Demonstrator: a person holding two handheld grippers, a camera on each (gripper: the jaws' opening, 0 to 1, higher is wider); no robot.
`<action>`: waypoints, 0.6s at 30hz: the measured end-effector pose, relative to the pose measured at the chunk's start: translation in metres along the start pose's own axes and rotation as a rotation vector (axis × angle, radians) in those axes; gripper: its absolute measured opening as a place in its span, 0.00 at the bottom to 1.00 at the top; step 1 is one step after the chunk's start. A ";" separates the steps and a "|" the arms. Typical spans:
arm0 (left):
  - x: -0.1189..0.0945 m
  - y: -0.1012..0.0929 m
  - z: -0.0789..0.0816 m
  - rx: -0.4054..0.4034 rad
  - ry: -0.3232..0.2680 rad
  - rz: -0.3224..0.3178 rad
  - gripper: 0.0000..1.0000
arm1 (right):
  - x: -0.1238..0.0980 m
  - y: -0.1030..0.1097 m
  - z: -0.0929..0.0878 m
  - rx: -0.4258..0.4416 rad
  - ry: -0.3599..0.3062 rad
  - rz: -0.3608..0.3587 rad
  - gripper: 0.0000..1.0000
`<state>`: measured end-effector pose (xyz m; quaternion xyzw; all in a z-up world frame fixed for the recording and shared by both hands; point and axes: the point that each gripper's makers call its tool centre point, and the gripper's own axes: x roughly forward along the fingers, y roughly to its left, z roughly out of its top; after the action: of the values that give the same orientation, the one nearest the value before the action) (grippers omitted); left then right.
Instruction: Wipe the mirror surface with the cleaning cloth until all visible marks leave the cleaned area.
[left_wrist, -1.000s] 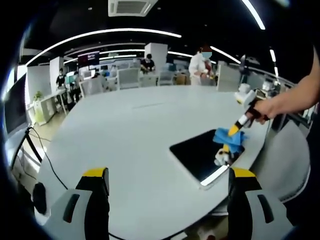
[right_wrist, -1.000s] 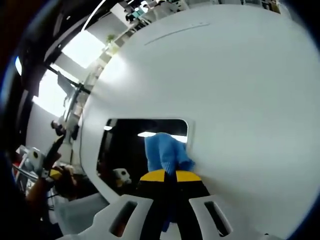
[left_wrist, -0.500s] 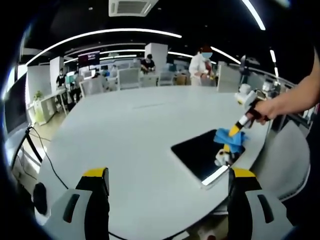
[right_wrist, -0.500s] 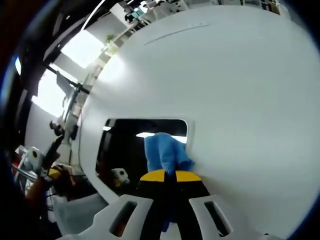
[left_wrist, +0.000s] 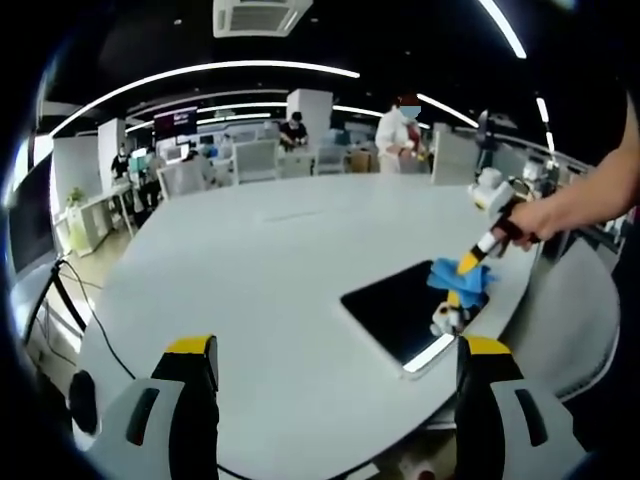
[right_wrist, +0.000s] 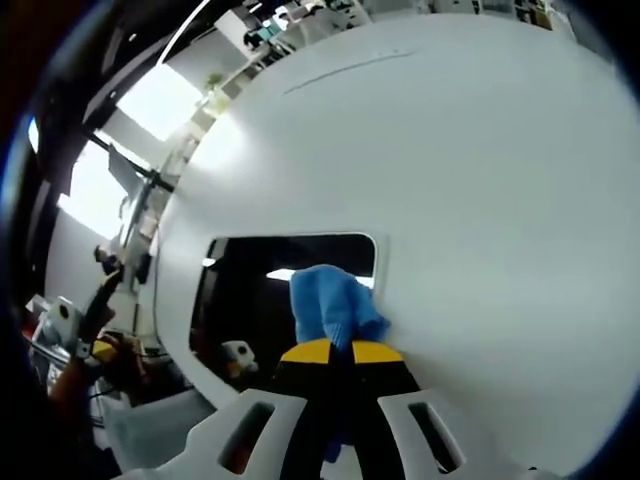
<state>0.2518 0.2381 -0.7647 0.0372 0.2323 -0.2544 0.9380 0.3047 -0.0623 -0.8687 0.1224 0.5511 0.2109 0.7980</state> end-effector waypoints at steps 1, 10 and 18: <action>-0.001 0.000 0.000 0.003 -0.004 0.001 1.00 | 0.000 0.000 -0.001 0.004 0.003 0.000 0.00; -0.006 -0.001 -0.001 -0.008 -0.010 0.004 1.00 | -0.005 0.004 -0.015 0.014 0.021 -0.003 0.00; -0.008 -0.006 -0.003 -0.003 -0.003 -0.012 1.00 | -0.010 0.006 -0.029 0.036 0.038 -0.002 0.00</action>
<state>0.2417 0.2372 -0.7640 0.0339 0.2314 -0.2599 0.9369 0.2739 -0.0627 -0.8682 0.1322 0.5701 0.2023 0.7853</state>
